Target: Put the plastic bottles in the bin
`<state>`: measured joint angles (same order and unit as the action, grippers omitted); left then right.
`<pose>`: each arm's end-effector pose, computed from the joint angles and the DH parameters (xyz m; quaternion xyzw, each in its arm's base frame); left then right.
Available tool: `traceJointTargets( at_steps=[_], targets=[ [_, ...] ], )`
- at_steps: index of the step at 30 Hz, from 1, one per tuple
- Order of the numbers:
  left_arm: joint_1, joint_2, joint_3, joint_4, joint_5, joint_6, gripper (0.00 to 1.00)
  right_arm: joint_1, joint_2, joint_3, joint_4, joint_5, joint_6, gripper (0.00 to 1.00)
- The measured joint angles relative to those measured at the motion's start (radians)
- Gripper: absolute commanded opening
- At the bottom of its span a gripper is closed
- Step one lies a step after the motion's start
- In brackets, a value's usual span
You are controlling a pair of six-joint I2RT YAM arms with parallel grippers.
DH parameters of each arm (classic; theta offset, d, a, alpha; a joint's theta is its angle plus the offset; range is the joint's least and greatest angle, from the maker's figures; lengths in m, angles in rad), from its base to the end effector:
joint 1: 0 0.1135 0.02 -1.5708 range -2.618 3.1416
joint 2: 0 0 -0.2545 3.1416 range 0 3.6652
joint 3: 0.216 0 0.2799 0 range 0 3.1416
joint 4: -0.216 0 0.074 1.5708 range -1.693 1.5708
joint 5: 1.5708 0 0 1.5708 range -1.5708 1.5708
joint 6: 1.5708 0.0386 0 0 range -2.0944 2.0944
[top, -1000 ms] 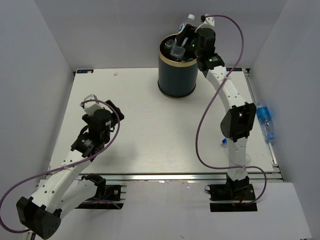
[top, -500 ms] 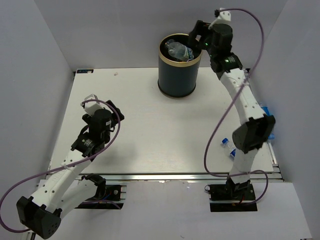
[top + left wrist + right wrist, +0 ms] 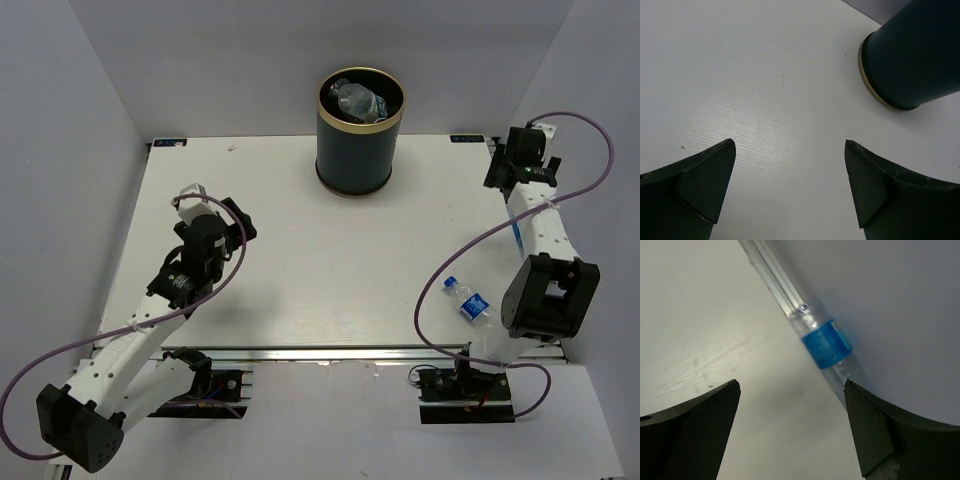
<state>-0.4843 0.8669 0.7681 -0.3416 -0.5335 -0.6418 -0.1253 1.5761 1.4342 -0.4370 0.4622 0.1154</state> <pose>0.2129 -0.0898 0.2945 -0.2048 0.8010 -0.0875 0.5557 0.3861 -0.0660 0.3293 0.2110 0.8369 -0.2037 0.4622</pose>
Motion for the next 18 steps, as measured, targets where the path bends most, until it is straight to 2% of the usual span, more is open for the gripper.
traceJointTargets(
  at_steps=[3, 7, 12, 18],
  targets=[
    [0.000, 0.032, 0.001, 0.014, 0.024, 0.017, 0.98, -0.034, 0.055, -0.045, -0.014, 0.070, -0.041, 0.89],
    [0.000, 0.061, 0.001, 0.032, 0.056, 0.028, 0.98, -0.096, 0.134, -0.146, 0.048, 0.145, -0.103, 0.89],
    [0.000, 0.079, 0.001, 0.049, 0.071, 0.037, 0.98, -0.115, 0.209, -0.248, 0.174, 0.228, -0.208, 0.89],
    [0.000, 0.075, 0.001, 0.051, 0.066, 0.047, 0.98, -0.115, 0.266, -0.282, 0.323, 0.272, -0.317, 0.88]
  ],
)
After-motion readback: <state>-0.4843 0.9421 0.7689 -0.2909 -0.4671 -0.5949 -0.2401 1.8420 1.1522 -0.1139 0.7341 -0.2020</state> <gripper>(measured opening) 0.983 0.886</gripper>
